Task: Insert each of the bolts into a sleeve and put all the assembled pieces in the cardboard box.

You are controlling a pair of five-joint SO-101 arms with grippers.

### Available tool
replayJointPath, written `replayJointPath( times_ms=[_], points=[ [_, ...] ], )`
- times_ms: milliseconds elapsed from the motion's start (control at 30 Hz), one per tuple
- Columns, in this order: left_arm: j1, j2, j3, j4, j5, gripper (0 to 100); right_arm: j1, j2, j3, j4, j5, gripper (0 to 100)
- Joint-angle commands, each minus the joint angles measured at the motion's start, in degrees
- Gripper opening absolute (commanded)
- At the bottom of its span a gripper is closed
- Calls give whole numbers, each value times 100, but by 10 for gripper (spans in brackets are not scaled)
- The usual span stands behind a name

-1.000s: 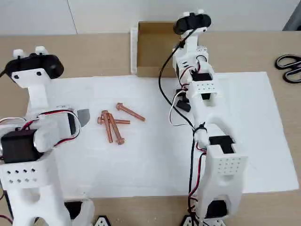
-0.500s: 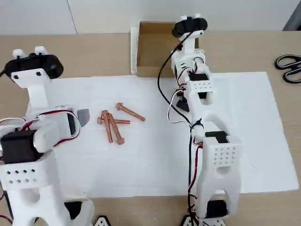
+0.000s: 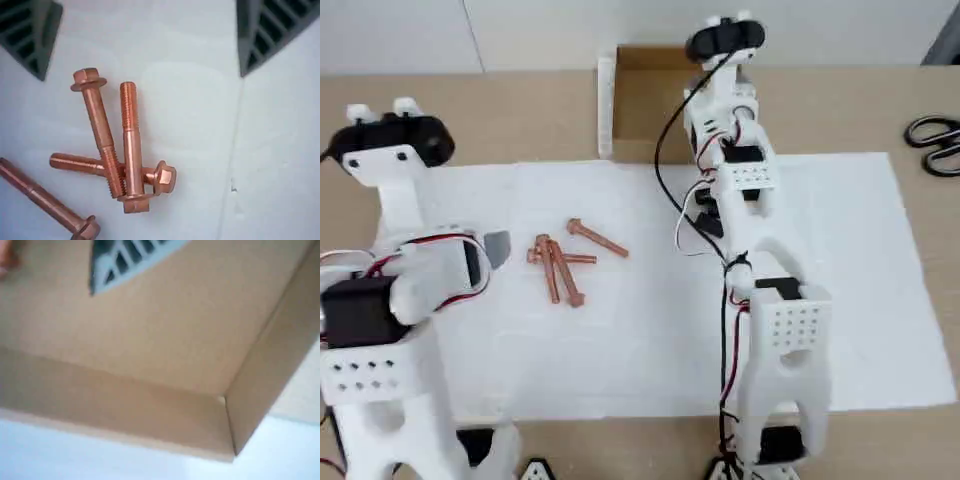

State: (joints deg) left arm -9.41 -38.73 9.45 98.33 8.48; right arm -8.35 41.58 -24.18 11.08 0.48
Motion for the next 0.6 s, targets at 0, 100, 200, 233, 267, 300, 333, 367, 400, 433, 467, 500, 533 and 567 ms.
replayJointPath(
  times_ms=[0, 100, 200, 233, 267, 300, 333, 367, 400, 433, 467, 500, 533, 567],
  points=[
    [0, -44, -48, 9, -18, 238, 4, -409, -325, -75, 79, 213],
    [0, -44, -75, 0, -18, 238, 4, -848, -325, 57, 79, 213],
    [0, -44, -312, 9, -18, 238, -13, -1516, -325, 769, 79, 213],
    [0, -44, -435, 26, -18, 239, -31, -1789, -325, 1086, 79, 213],
    [0, -53, -558, 35, -18, 239, -31, -2105, -325, 1420, 79, 214],
    [0, -53, -664, 44, -18, 239, -31, -2431, -325, 1780, 70, 214],
    [0, -53, -787, 44, -18, 239, -40, -2782, -325, 2123, 70, 214],
    [0, -105, -910, 44, -18, 239, -57, -3134, -325, 2457, 70, 214],
    [0, -193, -1007, 44, -18, 239, -110, -3468, -325, 2782, 70, 214],
    [0, -334, -1059, 35, -18, 239, -136, -3820, -316, 3090, 70, 214],
    [0, -492, -1095, 9, -18, 239, -154, -4154, -316, 3424, 70, 214],
    [0, -668, -1112, 0, -18, 239, -163, -4488, -308, 3732, 70, 214],
    [-18, -835, -1112, -26, -18, 239, -207, -4813, -308, 4031, 70, 214],
    [-26, -1020, -1095, -44, -18, 239, -233, -5138, -308, 4321, 70, 214]
  ],
)
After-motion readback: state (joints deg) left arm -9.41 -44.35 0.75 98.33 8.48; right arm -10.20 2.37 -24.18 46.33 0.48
